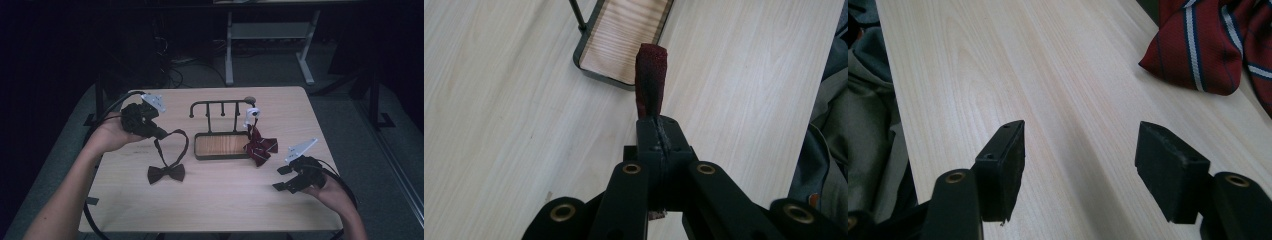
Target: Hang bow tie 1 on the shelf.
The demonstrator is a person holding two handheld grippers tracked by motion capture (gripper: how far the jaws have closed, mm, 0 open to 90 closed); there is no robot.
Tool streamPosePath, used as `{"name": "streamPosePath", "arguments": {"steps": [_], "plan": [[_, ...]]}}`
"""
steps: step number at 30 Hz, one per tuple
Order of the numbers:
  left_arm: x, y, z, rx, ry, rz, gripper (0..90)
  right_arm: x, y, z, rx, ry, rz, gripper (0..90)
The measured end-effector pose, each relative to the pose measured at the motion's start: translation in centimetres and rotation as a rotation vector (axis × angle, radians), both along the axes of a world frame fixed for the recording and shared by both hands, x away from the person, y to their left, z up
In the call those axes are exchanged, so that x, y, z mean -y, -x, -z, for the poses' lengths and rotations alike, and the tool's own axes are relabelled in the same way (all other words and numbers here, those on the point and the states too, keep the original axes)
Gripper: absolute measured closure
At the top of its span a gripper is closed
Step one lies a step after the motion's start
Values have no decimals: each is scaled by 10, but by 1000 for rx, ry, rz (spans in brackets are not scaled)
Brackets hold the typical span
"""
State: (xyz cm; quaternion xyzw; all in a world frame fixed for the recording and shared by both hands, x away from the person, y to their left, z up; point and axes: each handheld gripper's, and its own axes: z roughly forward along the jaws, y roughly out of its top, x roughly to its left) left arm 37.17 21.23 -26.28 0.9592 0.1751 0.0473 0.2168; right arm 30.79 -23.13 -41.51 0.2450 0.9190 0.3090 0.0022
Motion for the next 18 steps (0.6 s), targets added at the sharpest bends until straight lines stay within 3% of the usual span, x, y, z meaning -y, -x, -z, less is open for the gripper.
{"name": "streamPosePath", "arguments": {"steps": [18], "plan": [[11, -16, -12, 6, 5, 2, 900, 3, 0, 0, -1, 1, -2, 366]]}}
